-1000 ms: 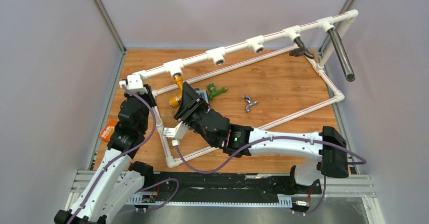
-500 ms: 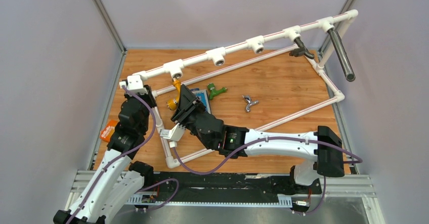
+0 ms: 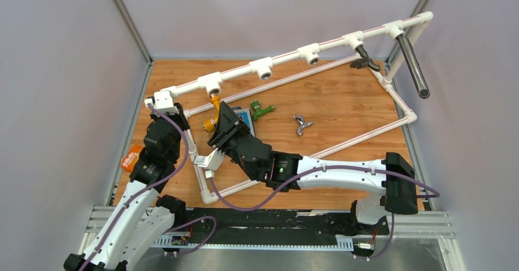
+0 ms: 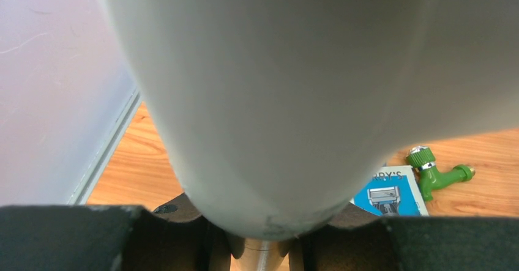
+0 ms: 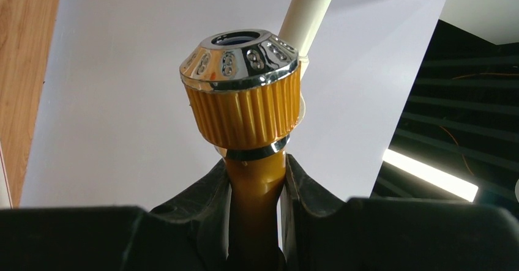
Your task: Install the water faucets
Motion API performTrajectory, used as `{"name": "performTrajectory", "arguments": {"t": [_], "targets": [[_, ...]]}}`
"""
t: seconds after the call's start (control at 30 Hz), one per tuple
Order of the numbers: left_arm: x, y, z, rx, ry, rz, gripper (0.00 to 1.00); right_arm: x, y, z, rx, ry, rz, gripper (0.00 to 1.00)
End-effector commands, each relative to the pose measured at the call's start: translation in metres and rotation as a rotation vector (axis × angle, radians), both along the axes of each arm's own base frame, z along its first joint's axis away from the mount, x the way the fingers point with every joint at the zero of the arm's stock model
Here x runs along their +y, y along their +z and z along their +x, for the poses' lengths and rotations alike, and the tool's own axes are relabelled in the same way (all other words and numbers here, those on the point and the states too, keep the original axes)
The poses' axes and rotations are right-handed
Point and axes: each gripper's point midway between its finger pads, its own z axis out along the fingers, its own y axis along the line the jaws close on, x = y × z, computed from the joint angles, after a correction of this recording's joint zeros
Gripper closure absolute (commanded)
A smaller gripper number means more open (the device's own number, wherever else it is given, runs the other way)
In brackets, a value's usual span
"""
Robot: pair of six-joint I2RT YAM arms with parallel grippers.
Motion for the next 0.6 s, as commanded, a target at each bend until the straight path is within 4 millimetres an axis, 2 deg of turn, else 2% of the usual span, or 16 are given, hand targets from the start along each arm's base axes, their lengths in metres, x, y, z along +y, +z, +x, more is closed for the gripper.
{"name": "performTrajectory", "arguments": {"t": [0.0,0.17,0.57], "targets": [[0.001,-0.023,-0.006,0.096,0.023,-0.022,1.00,-0.027,0.048,0.001,-0.020,-0.056,0.140,1.00],[0.002,-0.023,-0.006,0.099,0.027,-0.016,1.00,-0.028,0.052,0.000,-0.020,-0.042,0.150,1.00],[-0.001,-0.023,-0.007,0.095,0.006,-0.006,1.00,-0.017,0.038,0.008,-0.007,-0.048,0.105,1.00]]}}
